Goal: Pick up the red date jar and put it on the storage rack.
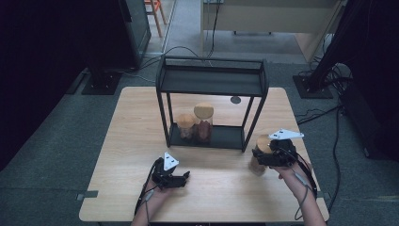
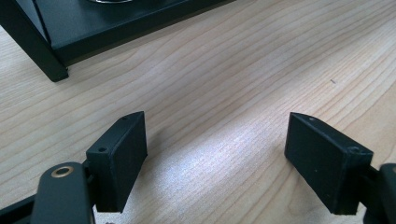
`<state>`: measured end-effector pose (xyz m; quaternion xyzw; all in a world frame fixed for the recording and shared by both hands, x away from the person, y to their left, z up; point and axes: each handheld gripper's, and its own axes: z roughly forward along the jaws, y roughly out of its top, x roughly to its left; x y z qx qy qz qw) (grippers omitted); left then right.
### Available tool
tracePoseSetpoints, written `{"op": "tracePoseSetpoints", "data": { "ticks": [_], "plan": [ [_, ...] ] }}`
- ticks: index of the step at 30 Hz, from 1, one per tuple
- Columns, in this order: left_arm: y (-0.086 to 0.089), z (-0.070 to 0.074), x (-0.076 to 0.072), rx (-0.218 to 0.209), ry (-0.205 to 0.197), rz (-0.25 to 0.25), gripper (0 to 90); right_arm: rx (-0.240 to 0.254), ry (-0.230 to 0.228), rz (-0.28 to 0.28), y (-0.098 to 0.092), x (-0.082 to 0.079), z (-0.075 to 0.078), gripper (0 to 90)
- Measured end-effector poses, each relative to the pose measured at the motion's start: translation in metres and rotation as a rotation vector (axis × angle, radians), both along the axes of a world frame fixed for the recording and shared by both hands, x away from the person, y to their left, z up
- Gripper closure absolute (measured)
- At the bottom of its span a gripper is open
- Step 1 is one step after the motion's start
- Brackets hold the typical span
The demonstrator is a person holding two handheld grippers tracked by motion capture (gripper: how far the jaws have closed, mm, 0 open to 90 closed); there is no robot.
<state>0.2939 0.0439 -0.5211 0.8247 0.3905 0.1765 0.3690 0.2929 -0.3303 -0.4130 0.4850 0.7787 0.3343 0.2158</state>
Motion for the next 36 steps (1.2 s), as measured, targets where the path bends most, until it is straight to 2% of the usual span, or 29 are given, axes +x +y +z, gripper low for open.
{"op": "tracePoseSetpoints", "data": {
  "ticks": [36],
  "plan": [
    [0.001,0.000,0.000,-0.005,0.002,-0.002,21.4,-0.006,-0.006,0.052,0.024,0.007,0.004,24.9]
  ]
}}
